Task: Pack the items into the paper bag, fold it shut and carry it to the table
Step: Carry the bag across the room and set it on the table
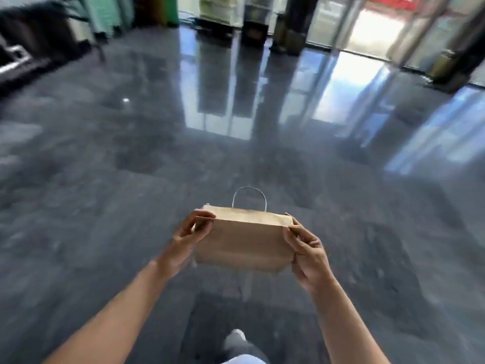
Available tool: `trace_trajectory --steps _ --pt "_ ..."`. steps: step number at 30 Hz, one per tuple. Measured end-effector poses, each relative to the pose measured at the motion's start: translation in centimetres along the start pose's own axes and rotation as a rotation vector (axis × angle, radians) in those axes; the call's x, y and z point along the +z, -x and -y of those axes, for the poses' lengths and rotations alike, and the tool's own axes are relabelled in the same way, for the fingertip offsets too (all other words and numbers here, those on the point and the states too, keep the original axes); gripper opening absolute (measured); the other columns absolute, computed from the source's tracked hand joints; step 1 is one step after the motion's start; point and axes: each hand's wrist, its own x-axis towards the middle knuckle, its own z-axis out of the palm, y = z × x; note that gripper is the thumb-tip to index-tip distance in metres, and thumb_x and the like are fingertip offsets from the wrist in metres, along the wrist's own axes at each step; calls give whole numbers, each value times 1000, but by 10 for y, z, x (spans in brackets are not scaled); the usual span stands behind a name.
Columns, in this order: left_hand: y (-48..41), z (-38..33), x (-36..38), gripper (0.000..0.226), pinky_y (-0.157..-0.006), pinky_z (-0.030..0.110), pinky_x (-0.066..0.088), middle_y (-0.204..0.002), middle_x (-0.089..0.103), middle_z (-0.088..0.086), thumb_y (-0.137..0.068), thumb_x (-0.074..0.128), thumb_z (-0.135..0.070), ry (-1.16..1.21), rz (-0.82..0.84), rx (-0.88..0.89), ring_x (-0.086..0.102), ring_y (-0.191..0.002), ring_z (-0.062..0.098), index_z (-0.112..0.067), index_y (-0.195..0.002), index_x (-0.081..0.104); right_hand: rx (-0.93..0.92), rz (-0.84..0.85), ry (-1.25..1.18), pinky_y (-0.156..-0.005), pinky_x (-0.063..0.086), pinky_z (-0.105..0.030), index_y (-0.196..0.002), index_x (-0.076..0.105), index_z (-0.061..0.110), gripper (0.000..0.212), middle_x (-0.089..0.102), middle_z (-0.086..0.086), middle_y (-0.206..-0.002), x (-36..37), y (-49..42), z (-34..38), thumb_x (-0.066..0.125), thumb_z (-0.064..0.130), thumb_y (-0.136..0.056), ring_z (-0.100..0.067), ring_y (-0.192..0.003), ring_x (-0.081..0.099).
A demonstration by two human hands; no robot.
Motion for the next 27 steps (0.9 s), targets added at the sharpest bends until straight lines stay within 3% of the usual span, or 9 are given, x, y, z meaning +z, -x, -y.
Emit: trace_trajectory --steps 3,6,9,12,15,18,23,27 --pt "11 -14 -69 12 -81 24 38 -91 67 -12 -80 71 -23 21 -223 -6 57 -86 1 -24 -91 73 101 181 61 -82 45 -27 -70 73 6 24 55 1 -138 66 -62 -27 57 -1 -88 -14 -115 54" --pt "10 -23 -123 12 -96 26 39 -123 66 -12 -83 64 -16 74 -393 4 59 -107 1 -18 -86 75 153 349 149 -89 42 -28 -73 73 6 8 53 2 -141 125 -118 -57 68 10 -78 -13 -124 52" --pt "-9 -34 -176 15 -110 31 31 -142 55 -5 -81 66 -23 40 -546 32 50 -127 9 -18 -91 75 140 467 234 -89 45 -23 -81 76 4 17 53 3 -141 178 -174 -80 75 18 -71 -3 -117 59" --pt "-51 -51 -226 29 -112 30 29 -138 57 -13 -79 70 -31 -25 -628 65 48 -132 6 -18 -104 74 135 545 240 -87 45 -28 -86 75 -1 26 53 3 -141 229 -237 -94 77 19 -70 -3 -109 63" --pt "-99 -79 -271 32 -115 33 30 -133 62 -11 -77 70 -29 -22 -733 100 50 -132 10 -21 -108 75 177 637 212 -85 48 -22 -86 78 4 12 53 5 -141 284 -304 -100 71 9 -78 -4 -113 61" --pt "-150 -112 -317 36 -118 41 28 -134 62 -3 -75 71 -27 11 -786 141 54 -126 14 -25 -110 75 169 729 198 -91 45 -21 -85 79 11 28 50 0 -143 341 -370 -102 58 -7 -87 -8 -131 47" --pt "-218 -152 -388 28 -117 43 29 -138 58 8 -89 62 -7 65 -858 199 52 -130 22 -27 -103 77 167 842 235 -97 39 -30 -94 76 11 30 45 -2 -144 431 -456 -111 52 -6 -91 -9 -142 30" --pt "-266 -172 -459 29 -115 42 32 -139 56 13 -90 59 -4 132 -912 235 55 -123 24 -26 -97 77 157 868 287 -88 47 -18 -93 75 13 29 41 1 -149 512 -516 -135 50 -2 -94 5 -122 51"
